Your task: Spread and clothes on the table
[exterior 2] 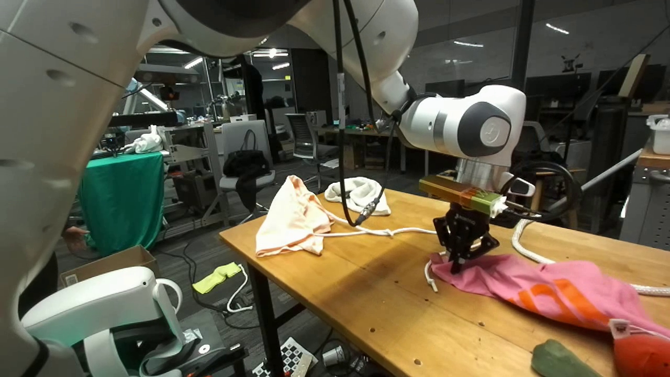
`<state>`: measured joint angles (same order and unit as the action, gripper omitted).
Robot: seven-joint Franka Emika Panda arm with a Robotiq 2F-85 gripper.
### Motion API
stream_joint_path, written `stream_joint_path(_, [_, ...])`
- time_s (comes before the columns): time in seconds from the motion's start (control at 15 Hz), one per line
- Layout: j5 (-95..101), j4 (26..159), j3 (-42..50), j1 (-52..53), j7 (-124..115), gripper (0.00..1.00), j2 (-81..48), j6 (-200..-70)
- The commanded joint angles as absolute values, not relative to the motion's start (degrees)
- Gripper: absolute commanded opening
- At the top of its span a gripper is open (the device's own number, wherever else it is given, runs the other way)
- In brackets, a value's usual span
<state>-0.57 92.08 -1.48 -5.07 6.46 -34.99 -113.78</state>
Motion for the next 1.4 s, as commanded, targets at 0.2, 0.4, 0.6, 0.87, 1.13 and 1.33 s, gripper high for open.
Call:
stream_joint_path(0.2, [-1.67,93.25,-4.42,-2.9,12.36,0.08,-33.49,-113.86])
stream_joint_path(0.4, [-2.12,92.66,-5.78,-2.14,13.71,0.07,-33.64,-113.65])
stream_joint_path(0.6, [-2.78,91.57,-7.03,-1.06,13.61,0.08,-34.01,-114.62])
stream_joint_path(0.87, [-2.92,89.3,-7.36,1.26,10.96,0.07,-34.73,-119.4])
stream_joint_path(1.13, [-1.96,85.79,-6.81,3.34,8.6,0.07,-36.72,-122.28])
stream_joint_path(1.33, [-1.95,83.55,-6.68,3.93,7.67,0.06,-38.09,-122.18])
